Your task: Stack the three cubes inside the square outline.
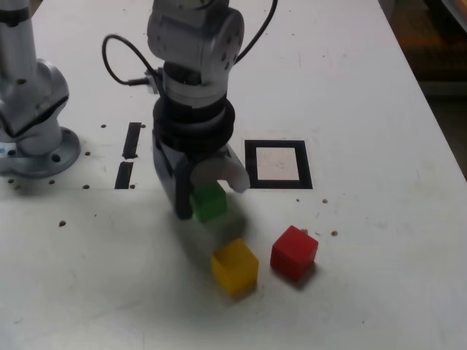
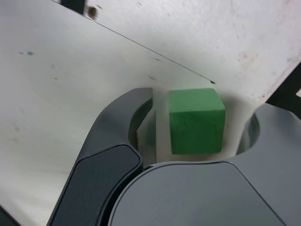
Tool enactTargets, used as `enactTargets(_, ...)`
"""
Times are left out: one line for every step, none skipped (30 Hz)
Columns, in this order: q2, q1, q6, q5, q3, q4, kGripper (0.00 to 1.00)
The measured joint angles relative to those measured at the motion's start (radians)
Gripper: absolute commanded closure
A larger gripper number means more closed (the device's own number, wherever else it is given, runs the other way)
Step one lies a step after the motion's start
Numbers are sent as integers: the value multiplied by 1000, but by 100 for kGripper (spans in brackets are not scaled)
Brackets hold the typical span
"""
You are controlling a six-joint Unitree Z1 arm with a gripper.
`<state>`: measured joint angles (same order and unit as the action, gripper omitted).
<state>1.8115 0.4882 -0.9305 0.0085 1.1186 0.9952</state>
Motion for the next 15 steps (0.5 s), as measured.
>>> enactTargets(-2,0,-3,0,11,23,1)
enactTargets(-6,1,-5,0,24,45,1)
enactTargets(-10,3,-4,3,41,70,1)
enactTargets(-12,4,4,11,65,96,0)
enactTargets(-12,5,23,21,91,120,1)
enactTargets(-11,6,49,34,121,144,1)
enactTargets(-8,7,84,54,153,168,1)
enactTargets(-2,7,119,72,186,188,1)
enactTargets(7,7,157,89,221,202,1)
enactTargets(19,7,191,101,253,210,1)
enactTargets(33,10,230,114,287,214,1)
enactTargets(45,13,265,123,318,215,2)
enactTargets(59,18,304,129,354,220,2)
enactTargets(69,22,338,130,386,228,3)
enactTargets(80,26,373,130,418,238,4)
